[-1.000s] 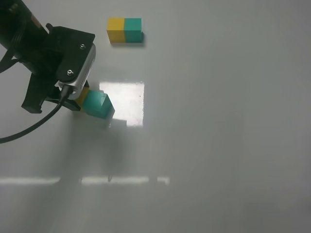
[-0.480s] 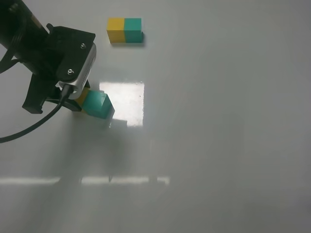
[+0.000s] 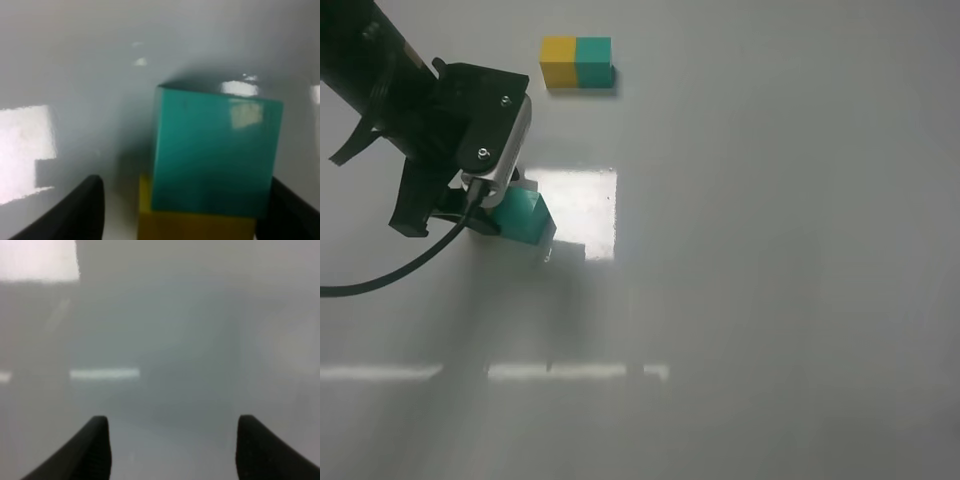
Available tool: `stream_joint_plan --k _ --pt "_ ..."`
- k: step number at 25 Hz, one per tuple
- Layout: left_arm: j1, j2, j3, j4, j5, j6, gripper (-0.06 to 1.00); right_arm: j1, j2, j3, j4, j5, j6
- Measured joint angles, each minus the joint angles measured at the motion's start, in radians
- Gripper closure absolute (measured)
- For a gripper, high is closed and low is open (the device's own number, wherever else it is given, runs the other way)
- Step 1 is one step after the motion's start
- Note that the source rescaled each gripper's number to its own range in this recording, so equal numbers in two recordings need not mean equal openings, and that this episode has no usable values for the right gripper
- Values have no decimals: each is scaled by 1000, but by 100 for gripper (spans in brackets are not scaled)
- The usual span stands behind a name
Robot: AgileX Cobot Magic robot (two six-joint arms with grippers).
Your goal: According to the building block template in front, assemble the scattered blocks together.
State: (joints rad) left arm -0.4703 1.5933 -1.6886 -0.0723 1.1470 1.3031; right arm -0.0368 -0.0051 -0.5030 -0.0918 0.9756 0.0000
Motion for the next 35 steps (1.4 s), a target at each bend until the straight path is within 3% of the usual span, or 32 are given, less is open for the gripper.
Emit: stream_joint_plan --k 13,15,16,17,27,35 --pt "-6 39 0 -24 -23 -1 47 0 0 0 0 0 0" --pt "-9 43 0 -25 -25 1 58 0 0 0 0 0 0" --pt "-9 45 0 -27 -19 1 71 0 0 0 0 0 0" --pt "-10 45 0 -30 -16 0 93 0 0 0 0 0 0" --pt "-43 48 -15 4 26 -25 94 0 0 0 0 0 0" --pt "-143 52 -168 72 70 -100 94 0 0 0 0 0 0"
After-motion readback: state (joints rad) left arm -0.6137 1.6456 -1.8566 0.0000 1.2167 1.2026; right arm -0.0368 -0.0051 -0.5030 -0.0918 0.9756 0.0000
